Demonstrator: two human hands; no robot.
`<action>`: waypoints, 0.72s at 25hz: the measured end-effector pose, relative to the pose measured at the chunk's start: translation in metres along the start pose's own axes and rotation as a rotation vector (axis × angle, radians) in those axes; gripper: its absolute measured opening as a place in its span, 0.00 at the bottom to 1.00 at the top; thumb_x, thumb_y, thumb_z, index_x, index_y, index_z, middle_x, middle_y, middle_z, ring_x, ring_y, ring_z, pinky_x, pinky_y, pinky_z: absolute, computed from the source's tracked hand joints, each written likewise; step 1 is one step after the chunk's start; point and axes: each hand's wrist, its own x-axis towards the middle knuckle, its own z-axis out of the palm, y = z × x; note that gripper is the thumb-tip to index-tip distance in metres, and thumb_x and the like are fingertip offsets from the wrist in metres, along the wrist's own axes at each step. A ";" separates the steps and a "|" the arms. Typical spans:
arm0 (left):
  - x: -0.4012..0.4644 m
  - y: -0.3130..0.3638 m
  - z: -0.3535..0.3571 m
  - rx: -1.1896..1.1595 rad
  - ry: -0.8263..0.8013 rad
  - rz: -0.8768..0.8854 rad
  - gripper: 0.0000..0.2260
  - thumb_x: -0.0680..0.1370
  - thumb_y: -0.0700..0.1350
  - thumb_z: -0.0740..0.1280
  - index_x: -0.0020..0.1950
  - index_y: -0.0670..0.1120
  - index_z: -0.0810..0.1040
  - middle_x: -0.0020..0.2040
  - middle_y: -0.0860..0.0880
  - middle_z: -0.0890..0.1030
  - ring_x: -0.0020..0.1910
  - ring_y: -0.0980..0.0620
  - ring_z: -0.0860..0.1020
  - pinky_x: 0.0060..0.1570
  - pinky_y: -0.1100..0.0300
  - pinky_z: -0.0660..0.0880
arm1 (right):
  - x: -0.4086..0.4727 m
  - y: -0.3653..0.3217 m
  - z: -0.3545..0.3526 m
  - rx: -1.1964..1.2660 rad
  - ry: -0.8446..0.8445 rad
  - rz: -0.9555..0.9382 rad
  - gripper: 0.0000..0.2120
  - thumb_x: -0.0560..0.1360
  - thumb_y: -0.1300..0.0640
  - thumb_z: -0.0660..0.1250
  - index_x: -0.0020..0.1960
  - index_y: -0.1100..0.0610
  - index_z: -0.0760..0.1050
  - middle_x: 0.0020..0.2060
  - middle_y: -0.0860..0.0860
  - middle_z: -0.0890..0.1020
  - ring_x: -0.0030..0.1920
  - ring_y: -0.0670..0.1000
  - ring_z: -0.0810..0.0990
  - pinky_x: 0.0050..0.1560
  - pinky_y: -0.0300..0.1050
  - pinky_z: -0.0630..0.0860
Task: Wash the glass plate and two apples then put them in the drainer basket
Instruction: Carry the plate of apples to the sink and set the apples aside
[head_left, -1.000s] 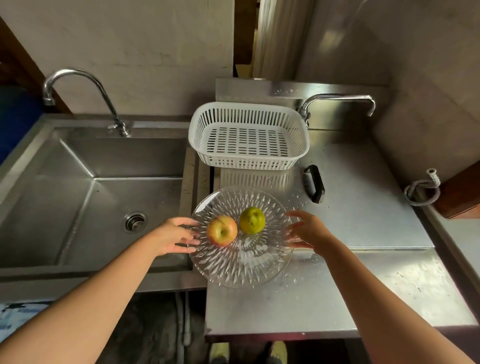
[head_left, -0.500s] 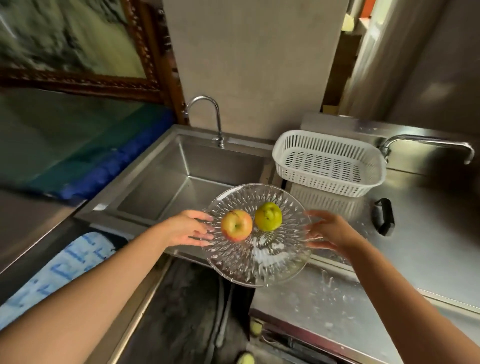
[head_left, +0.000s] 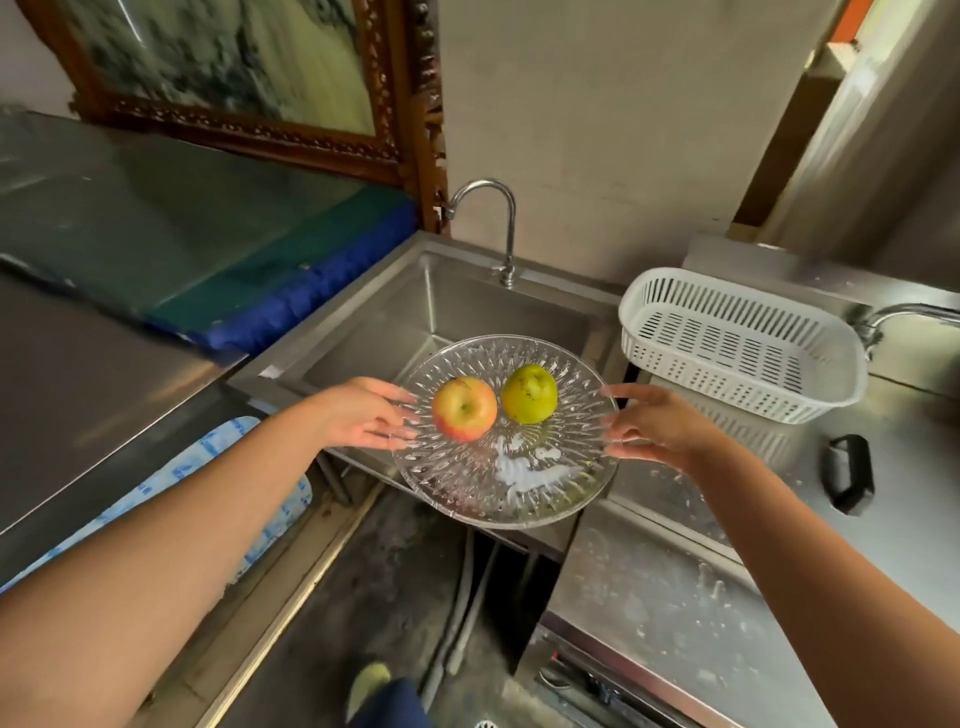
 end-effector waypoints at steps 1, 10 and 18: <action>0.006 0.001 -0.007 -0.010 0.004 0.006 0.19 0.74 0.26 0.60 0.63 0.39 0.71 0.53 0.41 0.79 0.45 0.47 0.80 0.45 0.54 0.77 | 0.009 -0.005 0.004 -0.009 0.001 -0.001 0.26 0.68 0.76 0.63 0.60 0.53 0.73 0.50 0.57 0.79 0.47 0.54 0.81 0.35 0.41 0.80; 0.123 0.048 -0.104 0.012 -0.061 0.015 0.24 0.74 0.27 0.61 0.68 0.42 0.68 0.60 0.40 0.76 0.43 0.48 0.81 0.39 0.57 0.80 | 0.110 -0.043 0.065 0.120 0.135 0.004 0.26 0.69 0.76 0.63 0.61 0.54 0.74 0.46 0.57 0.78 0.45 0.55 0.80 0.42 0.47 0.80; 0.230 0.083 -0.143 0.110 -0.089 -0.003 0.28 0.72 0.24 0.60 0.69 0.45 0.68 0.57 0.42 0.79 0.43 0.49 0.80 0.43 0.56 0.79 | 0.179 -0.047 0.109 0.276 0.333 0.062 0.23 0.71 0.74 0.62 0.61 0.56 0.73 0.41 0.55 0.78 0.37 0.52 0.79 0.35 0.45 0.79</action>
